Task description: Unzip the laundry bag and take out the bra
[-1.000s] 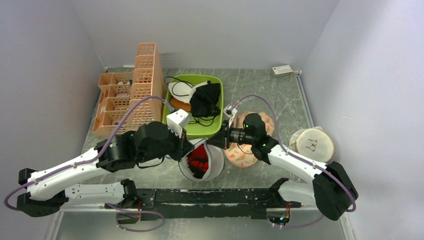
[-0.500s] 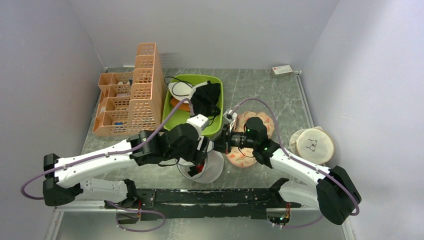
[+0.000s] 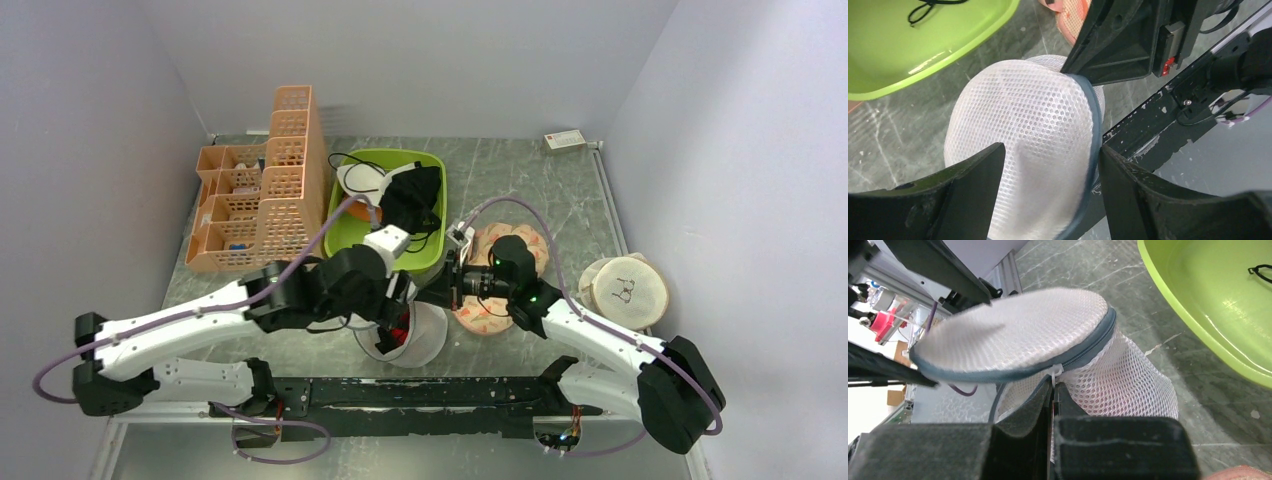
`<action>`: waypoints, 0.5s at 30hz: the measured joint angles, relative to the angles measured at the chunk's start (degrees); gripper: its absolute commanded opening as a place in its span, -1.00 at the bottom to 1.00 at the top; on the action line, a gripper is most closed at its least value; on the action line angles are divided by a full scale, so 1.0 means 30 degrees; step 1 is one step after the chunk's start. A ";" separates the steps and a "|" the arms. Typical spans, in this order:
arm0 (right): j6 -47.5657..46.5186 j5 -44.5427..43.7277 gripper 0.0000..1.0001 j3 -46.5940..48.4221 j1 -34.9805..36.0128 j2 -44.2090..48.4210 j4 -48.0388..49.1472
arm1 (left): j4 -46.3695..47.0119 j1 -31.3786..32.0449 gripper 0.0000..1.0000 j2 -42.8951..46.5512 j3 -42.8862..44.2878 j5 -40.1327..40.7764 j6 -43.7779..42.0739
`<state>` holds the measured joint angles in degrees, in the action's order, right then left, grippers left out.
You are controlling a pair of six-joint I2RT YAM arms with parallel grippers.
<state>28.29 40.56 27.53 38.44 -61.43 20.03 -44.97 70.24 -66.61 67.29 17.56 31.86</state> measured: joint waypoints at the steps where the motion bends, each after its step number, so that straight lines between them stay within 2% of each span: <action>1: -0.0044 0.0000 -1.00 0.0000 0.0015 0.0007 -0.0109 | -0.0204 0.0000 0.67 0.0561 -0.0044 0.0153 0.0051; 6: -0.0175 0.0015 -1.00 0.0000 0.0087 -0.0007 -0.0488 | -0.0911 -0.0022 0.87 0.2470 -0.0109 0.0444 0.0226; 9: -0.0219 0.0066 -1.00 0.0044 0.0102 -0.0138 -0.0488 | -0.0962 -0.0022 0.88 0.2433 -0.0109 0.0219 0.0211; 12: -0.0233 0.0066 -1.00 0.0080 0.0168 -0.0219 -0.0503 | -0.0692 -0.0015 0.78 0.1858 -0.0109 -0.0066 0.0073; 15: -0.0226 0.0066 -1.00 0.0146 0.0262 -0.0219 -0.0525 | -0.0270 -0.0015 0.57 0.0801 0.0000 -0.0109 -0.0124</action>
<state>27.62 40.75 27.97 39.22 -62.08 18.46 -45.78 70.19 -64.20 67.29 17.23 31.48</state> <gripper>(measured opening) 0.007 0.872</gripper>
